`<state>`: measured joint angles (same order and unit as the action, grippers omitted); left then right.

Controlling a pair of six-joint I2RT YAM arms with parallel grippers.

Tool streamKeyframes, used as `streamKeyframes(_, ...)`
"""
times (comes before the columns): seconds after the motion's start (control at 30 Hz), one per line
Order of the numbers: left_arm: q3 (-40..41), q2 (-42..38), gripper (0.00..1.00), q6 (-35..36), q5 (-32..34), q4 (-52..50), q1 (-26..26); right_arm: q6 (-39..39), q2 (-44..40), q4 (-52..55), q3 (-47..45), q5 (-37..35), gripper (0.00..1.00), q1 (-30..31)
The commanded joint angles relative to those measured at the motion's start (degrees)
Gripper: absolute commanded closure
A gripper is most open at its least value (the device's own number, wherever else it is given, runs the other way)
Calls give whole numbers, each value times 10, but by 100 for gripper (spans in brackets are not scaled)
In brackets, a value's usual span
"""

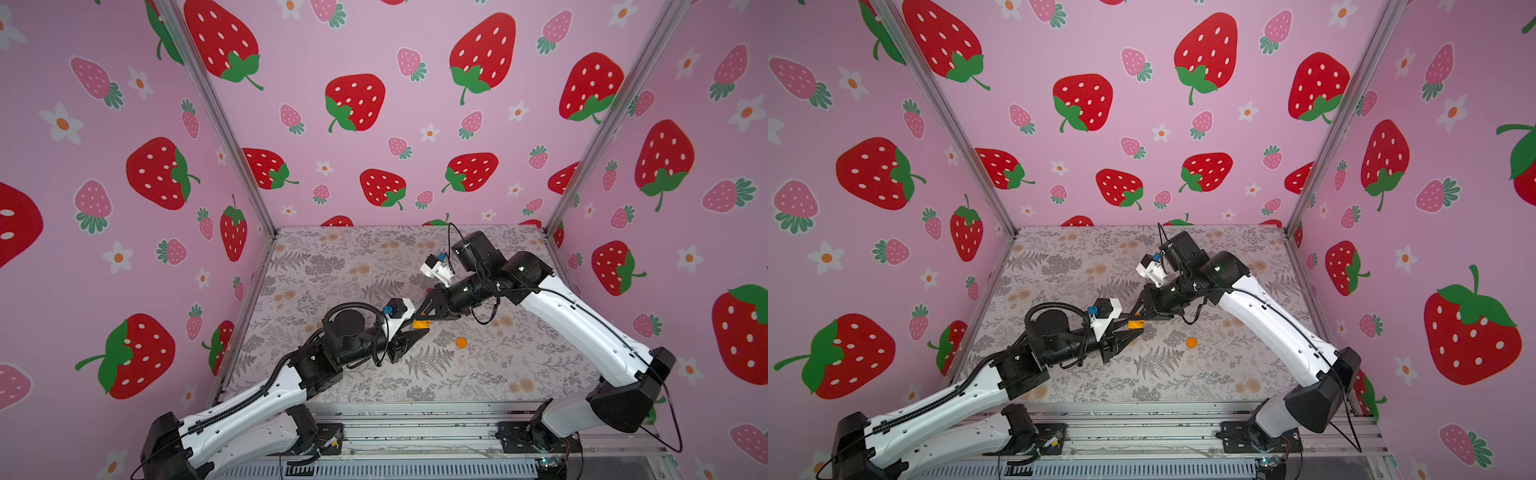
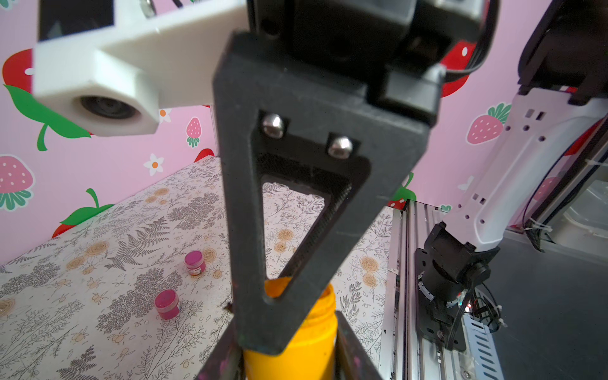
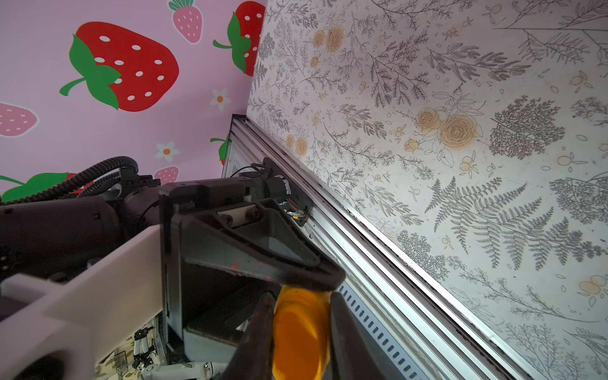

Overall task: Close the paint jar lid
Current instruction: Adjust the paint jar.

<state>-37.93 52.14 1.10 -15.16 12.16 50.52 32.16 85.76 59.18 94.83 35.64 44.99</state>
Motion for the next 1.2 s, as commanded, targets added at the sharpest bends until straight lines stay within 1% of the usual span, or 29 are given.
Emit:
streamKeyframes(0.0,-8,-22,62,8,5,78,1,5,-6,14,-16,-3,81,3)
streamKeyframes(0.13,-7,-23,64,8,3,76,1,7,-7,10,-16,-2,81,3)
streamKeyframes(0.23,-7,-27,69,8,3,76,1,7,-5,13,-14,-3,81,3)
streamKeyframes(0.33,-5,-31,69,9,5,74,1,6,-6,15,-16,-2,81,3)
streamKeyframes(0.5,-6,-34,78,11,5,69,1,6,-8,17,-15,-1,81,3)
streamKeyframes(0.57,-6,-32,81,10,4,69,1,4,-7,19,-14,-3,79,2)
streamKeyframes(0.63,-5,-30,83,10,2,71,0,-2,-6,29,-5,-8,73,1)
streamKeyframes(0.7,-2,-28,85,10,1,76,-1,-10,-8,47,10,-21,62,-9)
streamKeyframes(0.73,2,-27,86,7,0,82,-2,-14,-12,55,15,-25,54,-21)
streamKeyframes(0.8,8,-25,87,-3,-9,95,-11,-19,-26,70,22,-34,42,-49)
streamKeyframes(0.87,16,-20,87,-15,-23,111,-23,-28,-42,91,28,-48,33,-83)
streamKeyframes(0.93,22,-12,88,-26,-38,125,-37,-38,-54,111,29,-65,28,-112)
streamKeyframes(1.0,25,-5,88,-35,-53,140,-49,-53,-59,138,26,-107,26,-133)
streamKeyframes(1.07,27,3,88,-39,-64,152,-58,-66,-53,161,6,-151,26,-142)
streamKeyframes(1.17,28,12,88,-39,-79,163,-67,-78,-38,163,-53,-194,26,-142)
